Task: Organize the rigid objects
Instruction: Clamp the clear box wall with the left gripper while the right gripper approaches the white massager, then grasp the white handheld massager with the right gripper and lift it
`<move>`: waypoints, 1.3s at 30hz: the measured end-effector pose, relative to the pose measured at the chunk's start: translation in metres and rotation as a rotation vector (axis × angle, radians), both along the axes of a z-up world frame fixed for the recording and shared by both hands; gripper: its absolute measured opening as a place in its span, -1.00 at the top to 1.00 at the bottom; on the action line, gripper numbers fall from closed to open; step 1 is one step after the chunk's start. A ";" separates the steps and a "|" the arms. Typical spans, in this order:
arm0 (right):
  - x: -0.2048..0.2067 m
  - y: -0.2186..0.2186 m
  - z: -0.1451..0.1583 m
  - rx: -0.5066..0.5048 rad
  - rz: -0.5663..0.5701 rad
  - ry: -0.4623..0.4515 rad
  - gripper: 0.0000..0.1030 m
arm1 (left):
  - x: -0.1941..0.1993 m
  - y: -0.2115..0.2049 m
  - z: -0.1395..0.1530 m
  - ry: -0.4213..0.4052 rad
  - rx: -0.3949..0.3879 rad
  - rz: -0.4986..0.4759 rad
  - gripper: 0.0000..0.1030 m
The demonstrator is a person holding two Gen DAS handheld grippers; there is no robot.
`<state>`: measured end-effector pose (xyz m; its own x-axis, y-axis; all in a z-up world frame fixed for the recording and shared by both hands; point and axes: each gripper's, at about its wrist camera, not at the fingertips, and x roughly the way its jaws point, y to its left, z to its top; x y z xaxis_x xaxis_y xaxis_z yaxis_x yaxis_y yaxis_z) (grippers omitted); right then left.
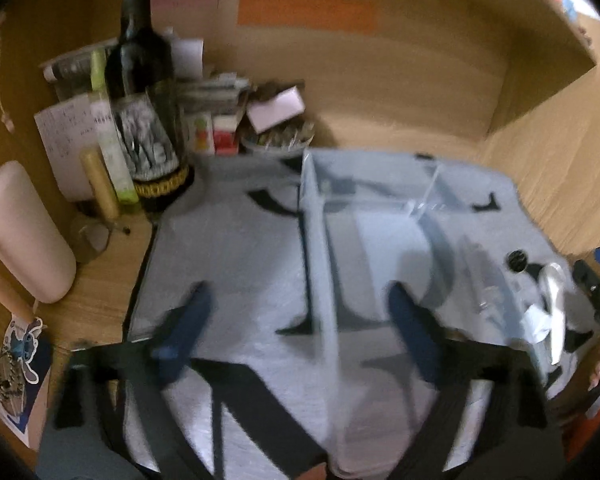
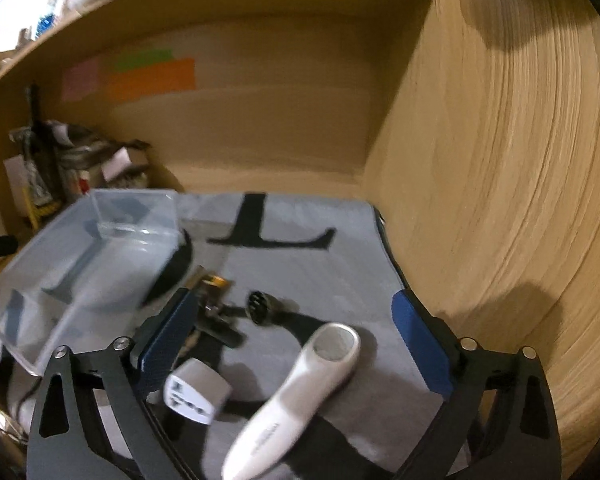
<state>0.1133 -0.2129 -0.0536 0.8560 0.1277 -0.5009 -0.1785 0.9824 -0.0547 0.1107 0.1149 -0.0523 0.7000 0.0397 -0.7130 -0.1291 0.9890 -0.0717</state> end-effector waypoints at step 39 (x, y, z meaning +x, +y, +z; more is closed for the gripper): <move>0.043 -0.010 -0.057 0.041 -0.131 0.334 0.27 | 0.032 -0.005 -0.033 0.181 -0.112 -0.092 0.78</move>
